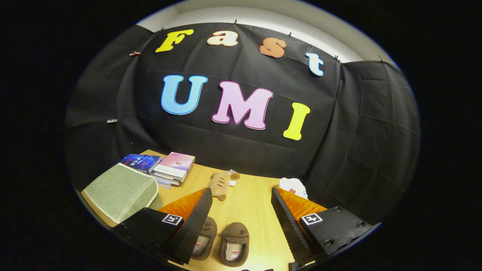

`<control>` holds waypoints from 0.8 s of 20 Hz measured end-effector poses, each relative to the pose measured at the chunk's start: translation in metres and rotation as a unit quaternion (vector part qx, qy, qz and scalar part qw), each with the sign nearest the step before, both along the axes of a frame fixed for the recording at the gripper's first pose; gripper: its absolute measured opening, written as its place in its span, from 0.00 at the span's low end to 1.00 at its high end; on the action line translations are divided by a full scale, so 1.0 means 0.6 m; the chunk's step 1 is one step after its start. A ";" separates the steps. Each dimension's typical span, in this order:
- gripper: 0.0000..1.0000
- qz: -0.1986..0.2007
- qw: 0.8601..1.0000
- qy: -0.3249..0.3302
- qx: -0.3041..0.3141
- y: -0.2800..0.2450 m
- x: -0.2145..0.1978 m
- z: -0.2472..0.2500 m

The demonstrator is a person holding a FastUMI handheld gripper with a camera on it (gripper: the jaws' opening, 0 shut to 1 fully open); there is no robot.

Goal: Open the storage box then place both shoes into the box .Put the left shoe in first, then the right shoe, with the right side of both shoes facing outward in a uniform manner.

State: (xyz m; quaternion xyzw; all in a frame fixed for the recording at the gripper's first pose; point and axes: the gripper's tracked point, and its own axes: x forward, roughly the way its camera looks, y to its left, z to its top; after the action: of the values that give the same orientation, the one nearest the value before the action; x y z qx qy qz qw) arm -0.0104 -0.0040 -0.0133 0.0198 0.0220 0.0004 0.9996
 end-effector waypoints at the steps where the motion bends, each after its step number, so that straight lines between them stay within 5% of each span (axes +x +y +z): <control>1: 0.98 0.004 1.000 -0.001 0.000 0.004 0.000 -0.001; 5: 0.98 0.043 0.999 -0.011 -0.006 0.033 0.007 0.010; 8: 0.98 0.139 0.990 -0.017 0.021 0.097 0.014 0.027; 11: 0.98 0.271 0.955 0.003 0.117 0.178 0.002 0.037; 16: 0.98 0.395 0.883 0.068 0.244 0.252 0.001 0.023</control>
State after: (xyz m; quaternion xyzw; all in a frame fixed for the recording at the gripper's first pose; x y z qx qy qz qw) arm -0.0097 0.1475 0.0006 0.2528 0.0956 0.3992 0.8761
